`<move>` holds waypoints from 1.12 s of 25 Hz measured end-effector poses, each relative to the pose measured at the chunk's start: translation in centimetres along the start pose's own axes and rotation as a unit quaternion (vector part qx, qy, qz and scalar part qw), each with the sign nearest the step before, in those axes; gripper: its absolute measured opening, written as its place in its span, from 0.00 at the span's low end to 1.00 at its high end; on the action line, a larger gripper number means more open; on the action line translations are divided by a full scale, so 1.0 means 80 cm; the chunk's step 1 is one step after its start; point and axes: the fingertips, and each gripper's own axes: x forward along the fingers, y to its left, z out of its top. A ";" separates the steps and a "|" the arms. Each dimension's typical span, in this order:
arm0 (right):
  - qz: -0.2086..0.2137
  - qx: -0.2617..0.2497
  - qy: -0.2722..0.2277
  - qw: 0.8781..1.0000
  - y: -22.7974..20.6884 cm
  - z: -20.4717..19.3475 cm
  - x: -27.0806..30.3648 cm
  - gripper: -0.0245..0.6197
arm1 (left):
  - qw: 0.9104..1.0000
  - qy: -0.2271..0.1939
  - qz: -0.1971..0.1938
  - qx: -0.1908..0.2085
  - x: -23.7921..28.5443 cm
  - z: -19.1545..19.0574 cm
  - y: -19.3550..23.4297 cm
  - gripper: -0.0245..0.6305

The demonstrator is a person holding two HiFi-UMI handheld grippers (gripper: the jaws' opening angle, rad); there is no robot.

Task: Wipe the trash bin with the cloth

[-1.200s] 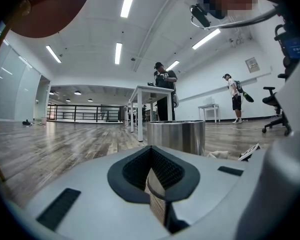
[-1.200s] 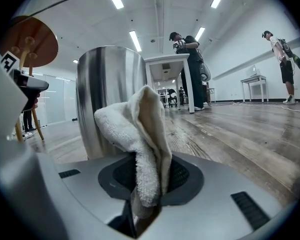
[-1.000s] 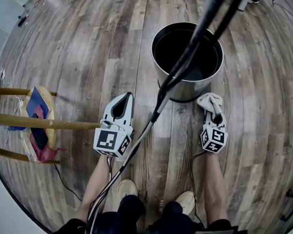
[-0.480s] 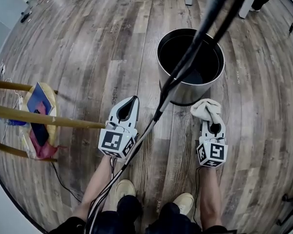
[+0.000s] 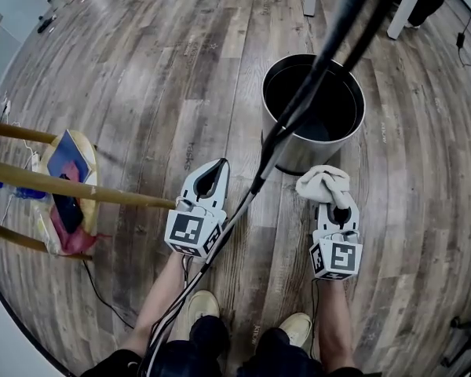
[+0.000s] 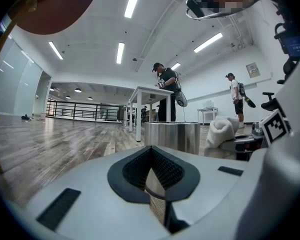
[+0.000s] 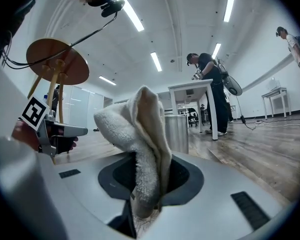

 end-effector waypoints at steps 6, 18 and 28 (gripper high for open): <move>-0.012 0.002 -0.014 1.000 -0.004 0.036 -0.014 0.19 | 1.000 -0.011 -0.002 0.006 -0.007 0.038 0.000 0.03; -0.027 0.007 0.008 1.000 0.006 0.149 -0.079 0.19 | 1.000 0.009 -0.015 0.012 -0.053 0.159 -0.024 0.03; -0.031 0.014 0.005 0.999 0.015 0.354 -0.127 0.19 | 1.000 0.005 -0.010 0.011 -0.099 0.359 -0.032 0.03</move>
